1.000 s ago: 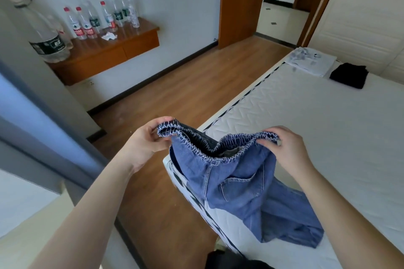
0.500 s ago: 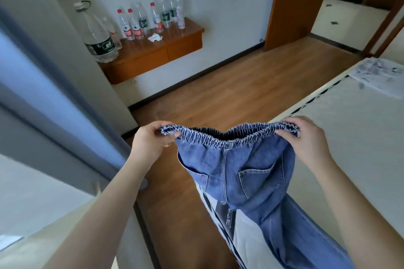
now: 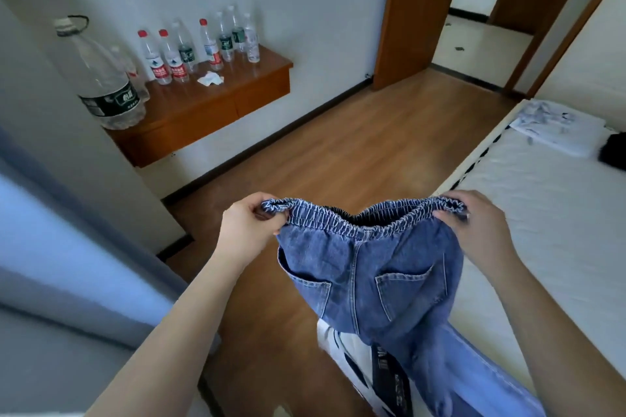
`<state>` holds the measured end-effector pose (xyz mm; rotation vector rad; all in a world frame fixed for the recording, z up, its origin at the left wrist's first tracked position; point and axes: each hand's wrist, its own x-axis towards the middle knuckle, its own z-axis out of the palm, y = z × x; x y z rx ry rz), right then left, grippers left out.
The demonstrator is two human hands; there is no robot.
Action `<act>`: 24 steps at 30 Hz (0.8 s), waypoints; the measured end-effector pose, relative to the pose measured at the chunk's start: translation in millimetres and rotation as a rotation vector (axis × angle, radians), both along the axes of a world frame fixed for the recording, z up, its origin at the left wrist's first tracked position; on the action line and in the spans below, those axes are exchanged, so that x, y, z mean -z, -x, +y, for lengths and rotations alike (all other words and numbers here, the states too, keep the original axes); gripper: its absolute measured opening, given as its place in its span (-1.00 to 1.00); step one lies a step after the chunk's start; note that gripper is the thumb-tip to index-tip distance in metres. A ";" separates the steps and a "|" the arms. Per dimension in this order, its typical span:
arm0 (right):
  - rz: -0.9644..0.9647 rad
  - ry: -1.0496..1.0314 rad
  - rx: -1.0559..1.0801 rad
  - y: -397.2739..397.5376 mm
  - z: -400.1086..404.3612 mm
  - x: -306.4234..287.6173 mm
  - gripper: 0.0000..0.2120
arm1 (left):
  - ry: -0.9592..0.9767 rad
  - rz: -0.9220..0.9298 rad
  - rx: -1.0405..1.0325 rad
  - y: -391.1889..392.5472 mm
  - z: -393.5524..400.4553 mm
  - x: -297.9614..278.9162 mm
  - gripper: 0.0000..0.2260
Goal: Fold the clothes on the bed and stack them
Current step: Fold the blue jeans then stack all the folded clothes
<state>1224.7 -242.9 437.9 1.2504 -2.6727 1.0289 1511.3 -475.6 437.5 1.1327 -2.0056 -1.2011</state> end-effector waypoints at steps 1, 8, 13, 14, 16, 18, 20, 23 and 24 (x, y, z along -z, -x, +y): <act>-0.006 -0.010 0.034 -4.0 -8.7 -0.9 -0.73 | 0.008 -0.014 0.034 1.8 -14.0 0.6 -0.86; -0.052 -0.025 0.235 -28.1 -17.6 -8.8 -0.74 | 0.076 -0.049 0.240 40.2 -75.6 -7.9 -0.77; -0.083 0.008 0.396 -14.4 -4.5 -11.4 -0.75 | 0.096 -0.018 0.421 97.3 -91.9 -14.4 -0.72; -0.080 0.013 0.424 -10.1 -2.7 -10.3 -0.76 | 0.098 -0.022 0.458 109.5 -94.5 -14.6 -0.72; -0.072 0.023 0.484 0.3 -1.8 -5.7 -0.75 | 0.099 -0.019 0.518 135.2 -102.1 -13.2 -0.72; -0.064 0.032 0.534 13.5 -5.6 0.6 -0.75 | 0.093 -0.020 0.554 159.3 -110.9 -10.1 -0.73; -0.073 0.043 0.560 26.3 -14.6 5.7 -0.75 | 0.076 -0.054 0.573 179.8 -122.2 -6.4 -0.74; -0.100 0.017 0.591 43.7 -29.6 11.0 -0.76 | 0.073 -0.125 0.609 205.2 -142.6 -3.7 -0.74; -0.105 0.011 0.589 49.7 -33.9 12.0 -0.77 | 0.083 -0.137 0.621 213.7 -149.6 -2.9 -0.74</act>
